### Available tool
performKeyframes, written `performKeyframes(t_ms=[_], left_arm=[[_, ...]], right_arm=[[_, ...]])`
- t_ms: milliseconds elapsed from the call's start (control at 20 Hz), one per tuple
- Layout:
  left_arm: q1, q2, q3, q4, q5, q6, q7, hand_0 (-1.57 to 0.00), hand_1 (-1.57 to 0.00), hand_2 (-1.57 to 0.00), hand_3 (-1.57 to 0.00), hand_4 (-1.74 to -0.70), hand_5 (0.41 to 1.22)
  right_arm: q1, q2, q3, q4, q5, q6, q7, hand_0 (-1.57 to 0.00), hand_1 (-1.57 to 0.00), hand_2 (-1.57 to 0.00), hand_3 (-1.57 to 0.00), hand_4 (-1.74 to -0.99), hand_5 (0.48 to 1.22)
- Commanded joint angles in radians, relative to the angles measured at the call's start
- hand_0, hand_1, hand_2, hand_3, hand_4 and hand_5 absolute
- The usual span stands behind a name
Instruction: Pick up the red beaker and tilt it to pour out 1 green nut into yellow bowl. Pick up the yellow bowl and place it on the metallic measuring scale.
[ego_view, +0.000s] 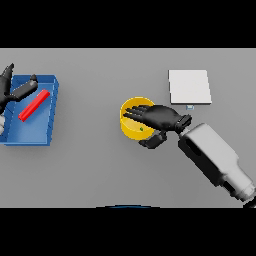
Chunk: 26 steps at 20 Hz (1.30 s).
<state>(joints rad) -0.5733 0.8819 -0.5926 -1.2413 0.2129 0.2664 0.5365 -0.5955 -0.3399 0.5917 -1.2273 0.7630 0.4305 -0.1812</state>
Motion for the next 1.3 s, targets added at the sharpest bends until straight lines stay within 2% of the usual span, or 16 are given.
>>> performKeyframes(t_ms=[0,100,200,300,350,500,550,600,650,700,800,850,950,1050,1200,1250], left_arm=[[0.009,0.004,0.003,-0.001,0.002,0.004,-0.004,0.0,0.0,0.0,0.0,-0.8,0.735],[0.012,0.009,0.007,0.006,0.004,-0.002,-0.017,0.0,0.0,0.0,0.0,-0.8,0.737],[0.008,0.012,0.009,0.007,0.001,0.0,-0.017,0.0,0.0,0.0,0.0,-0.8,0.736],[0.007,0.004,0.002,0.013,-0.005,0.001,-0.018,0.0,0.0,0.0,0.0,-0.79,0.732],[-0.009,0.005,0.007,0.022,0.0,-0.011,-0.013,0.0,0.0,0.0,0.0,-0.79,0.731],[-0.001,0.001,0.007,0.025,0.001,-0.01,-0.032,0.0,0.0,0.0,0.0,-0.79,0.725],[-0.006,0.002,0.01,0.023,0.001,-0.008,-0.032,0.0,0.0,0.0,0.0,-0.79,0.723],[-0.007,0.009,0.016,0.024,0.007,-0.013,-0.03,0.0,0.0,0.0,0.0,-0.79,0.722],[-0.01,0.005,0.012,0.017,0.003,-0.005,-0.022,0.0,0.0,0.0,0.0,-0.79,0.723],[-0.003,0.008,0.016,0.011,0.009,-0.005,-0.025,0.0,0.0,0.0,0.0,-0.8,0.725],[0.009,0.012,0.014,0.0,0.007,0.002,-0.021,0.0,0.0,0.0,0.0,-0.8,0.727],[-0.001,0.011,0.012,0.008,0.005,-0.003,-0.011,0.0,0.0,0.0,0.0,-0.8,0.728],[0.012,0.018,0.01,-0.009,0.002,0.006,-0.017,0.0,0.0,0.0,0.0,-0.8,0.727],[0.006,0.017,0.014,-0.011,0.009,0.002,-0.011,0.0,0.0,0.0,0.0,-0.8,0.725],[0.002,0.012,0.012,-0.007,0.008,0.003,-0.005,0.0,0.0,0.0,0.0,-0.81,0.724],[0.0,0.011,0.011,-0.002,0.002,0.006,-0.011,0.0,0.0,0.0,0.0,-0.81,0.725]], right_arm=[[0.0,-0.001,0.007,0.004,0.003,0.007,-0.005,0.0,0.0,0.0,0.0,-1.288,0.671],[-0.006,-0.004,0.014,0.023,0.008,0.018,-0.007,0.0,0.0,0.0,0.0,-1.3,0.671],[-0.034,0.008,0.029,0.052,0.026,0.028,0.019,0.0,0.0,0.0,0.0,-1.306,0.681],[-0.036,0.003,0.044,0.044,0.03,0.048,0.008,0.0,0.0,0.0,0.0,-1.304,0.703],[-0.036,0.015,0.047,0.047,0.035,0.044,0.027,0.0,0.0,0.0,0.0,-1.304,0.713],[-0.051,0.011,0.055,0.058,0.045,0.054,0.031,-0.02,-0.04,-0.07,-0.09,-1.339,0.784],[-0.048,0.018,0.068,0.062,0.058,0.053,0.046,-0.09,-0.11,-0.13,-0.16,-1.362,0.82],[-0.054,0.022,0.069,0.067,0.059,0.051,0.04,-0.26,-0.24,-0.23,-0.25,-1.387,0.9],[-0.055,0.025,0.074,0.068,0.06,0.057,0.04,-0.51,-0.44,-0.39,-0.36,-1.425,0.964],[-0.06,0.015,0.069,0.08,0.058,0.062,0.023,-0.72,-0.66,-0.62,-0.47,-1.488,1.016],[-0.053,-0.011,0.069,0.058,0.036,0.11,0.008,-1.03,-0.99,-0.97,-0.69,-1.571,1.09],[-0.059,-0.005,0.074,0.058,0.034,0.126,0.024,-1.14,-1.11,-1.09,-0.87,-1.604,1.116],[-0.06,-0.006,0.073,0.065,0.025,0.123,0.023,-1.29,-1.27,-1.26,-1.02,-1.649,1.154],[-0.056,-0.012,0.069,0.043,0.015,0.142,0.048,-1.39,-1.38,-1.31,-1.14,-1.682,1.178],[-0.063,-0.012,0.069,0.034,0.005,0.147,0.066,-1.48,-1.47,-1.42,-1.18,-1.711,1.199],[-0.066,-0.023,0.064,0.023,-0.003,0.149,0.051,-1.5,-1.49,-1.45,-1.18,-1.717,1.203]])
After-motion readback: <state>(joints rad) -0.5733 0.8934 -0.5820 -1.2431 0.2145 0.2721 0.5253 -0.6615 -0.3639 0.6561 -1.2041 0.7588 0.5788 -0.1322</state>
